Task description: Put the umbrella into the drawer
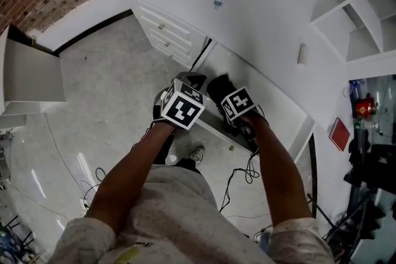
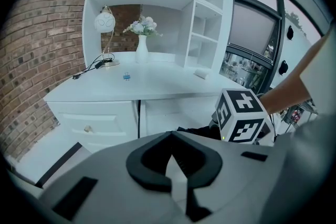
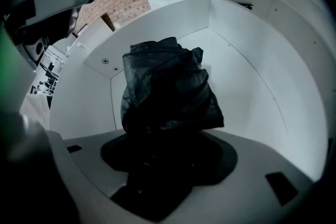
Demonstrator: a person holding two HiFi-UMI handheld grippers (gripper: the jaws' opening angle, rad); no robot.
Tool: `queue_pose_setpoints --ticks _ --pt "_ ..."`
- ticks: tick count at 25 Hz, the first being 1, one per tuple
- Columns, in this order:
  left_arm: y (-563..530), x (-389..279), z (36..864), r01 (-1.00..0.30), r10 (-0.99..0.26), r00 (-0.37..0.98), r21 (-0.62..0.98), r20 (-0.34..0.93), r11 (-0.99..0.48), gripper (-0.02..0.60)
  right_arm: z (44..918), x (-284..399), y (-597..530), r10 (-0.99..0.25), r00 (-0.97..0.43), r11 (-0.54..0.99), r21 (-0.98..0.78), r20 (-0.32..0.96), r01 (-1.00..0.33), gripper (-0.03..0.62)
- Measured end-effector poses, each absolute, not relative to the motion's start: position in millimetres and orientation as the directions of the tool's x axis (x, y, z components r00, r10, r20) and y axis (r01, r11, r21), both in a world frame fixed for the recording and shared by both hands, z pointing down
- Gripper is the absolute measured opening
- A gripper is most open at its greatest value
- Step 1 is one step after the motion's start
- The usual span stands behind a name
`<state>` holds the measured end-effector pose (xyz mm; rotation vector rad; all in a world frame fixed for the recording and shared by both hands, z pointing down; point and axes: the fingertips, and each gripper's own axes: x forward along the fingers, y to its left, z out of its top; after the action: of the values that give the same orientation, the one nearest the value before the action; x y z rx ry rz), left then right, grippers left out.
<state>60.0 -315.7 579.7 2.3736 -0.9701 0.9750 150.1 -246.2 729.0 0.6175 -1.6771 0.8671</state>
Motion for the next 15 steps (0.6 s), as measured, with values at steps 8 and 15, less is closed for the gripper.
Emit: queue_pose_setpoints --ticks 8,15 --pt "-314.3 63.8 577.9 -0.721 -0.45 0.531 0.104 0.718 -0.685 -0.002 730.0 150.0 -246.1 0.029 -0.254 0.599 -0.22 0.967 -0.77 0.262" --pt "-317.4 56.1 578.3 -0.73 -0.452 0.523 0.106 0.723 -0.675 -0.002 730.0 150.0 -247.8 0.029 -0.25 0.598 -0.217 0.968 -0.771 0.262"
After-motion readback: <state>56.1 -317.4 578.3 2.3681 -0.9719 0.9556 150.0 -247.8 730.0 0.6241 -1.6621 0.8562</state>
